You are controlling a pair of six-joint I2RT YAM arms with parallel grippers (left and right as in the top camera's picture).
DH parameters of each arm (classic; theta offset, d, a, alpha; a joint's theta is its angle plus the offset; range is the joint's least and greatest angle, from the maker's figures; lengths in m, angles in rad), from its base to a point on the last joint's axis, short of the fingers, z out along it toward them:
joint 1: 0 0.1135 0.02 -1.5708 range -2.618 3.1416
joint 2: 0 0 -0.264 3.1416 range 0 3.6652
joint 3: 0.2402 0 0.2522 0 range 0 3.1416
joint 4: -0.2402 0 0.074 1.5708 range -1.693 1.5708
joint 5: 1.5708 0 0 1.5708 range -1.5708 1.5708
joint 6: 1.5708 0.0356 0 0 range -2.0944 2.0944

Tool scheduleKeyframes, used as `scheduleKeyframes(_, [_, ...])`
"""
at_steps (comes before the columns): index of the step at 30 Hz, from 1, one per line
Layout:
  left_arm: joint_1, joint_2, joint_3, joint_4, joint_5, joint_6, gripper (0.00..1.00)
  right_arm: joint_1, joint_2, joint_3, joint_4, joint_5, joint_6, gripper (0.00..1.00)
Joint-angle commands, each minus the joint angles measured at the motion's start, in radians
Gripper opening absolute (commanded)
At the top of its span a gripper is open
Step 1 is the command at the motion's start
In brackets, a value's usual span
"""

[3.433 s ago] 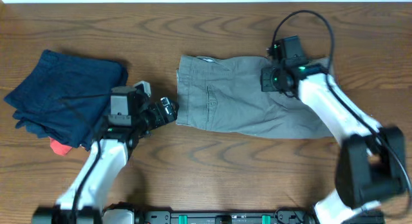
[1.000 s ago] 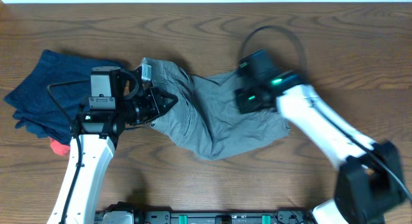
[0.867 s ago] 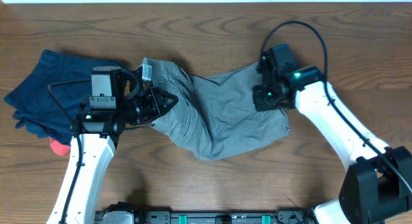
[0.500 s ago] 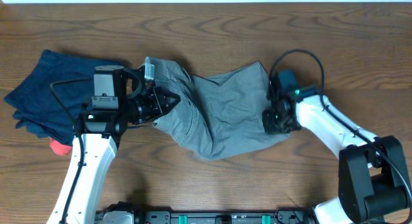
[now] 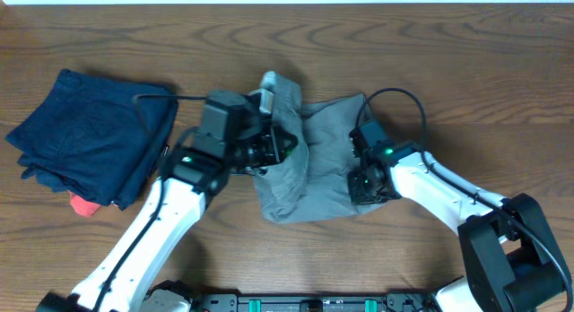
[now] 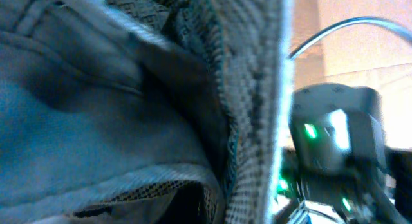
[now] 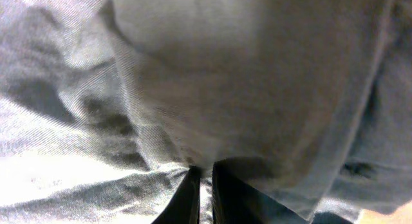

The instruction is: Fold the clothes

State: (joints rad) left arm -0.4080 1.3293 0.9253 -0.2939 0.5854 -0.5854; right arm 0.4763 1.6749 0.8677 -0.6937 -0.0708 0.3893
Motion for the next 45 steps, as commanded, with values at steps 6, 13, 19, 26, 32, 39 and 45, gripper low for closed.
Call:
scheduleKeyframes(6, [-0.109,0.11,0.019,0.086,-0.01,-0.057,0.07,0.081,0.028,-0.038,-0.002,-0.052,0.078,0.1])
scheduleKeyframes(13, [-0.137,0.115,0.019,0.071,-0.01,-0.056,0.09,0.056,0.028,-0.037,0.005,-0.04,0.078,0.1])
scheduleKeyframes(19, [-0.124,0.106,0.02,0.087,0.086,-0.044,0.52,-0.011,-0.012,0.037,-0.071,0.044,0.078,0.11])
scheduleKeyframes(26, [0.031,0.082,0.02,0.099,-0.068,0.012,0.54,-0.178,-0.171,0.333,-0.252,0.158,0.017,0.11])
scheduleKeyframes(32, [0.071,0.144,0.019,0.177,-0.324,0.127,0.59,-0.168,-0.221,0.405,-0.161,-0.152,-0.158,0.12])
scheduleKeyframes(39, [0.071,0.329,0.019,0.304,-0.325,0.147,0.6,-0.061,-0.134,0.34,-0.116,-0.248,-0.177,0.13])
scheduleKeyframes(45, [0.071,0.463,0.019,0.298,-0.273,0.147,0.65,0.024,0.005,0.291,-0.142,-0.251,-0.172,0.13])
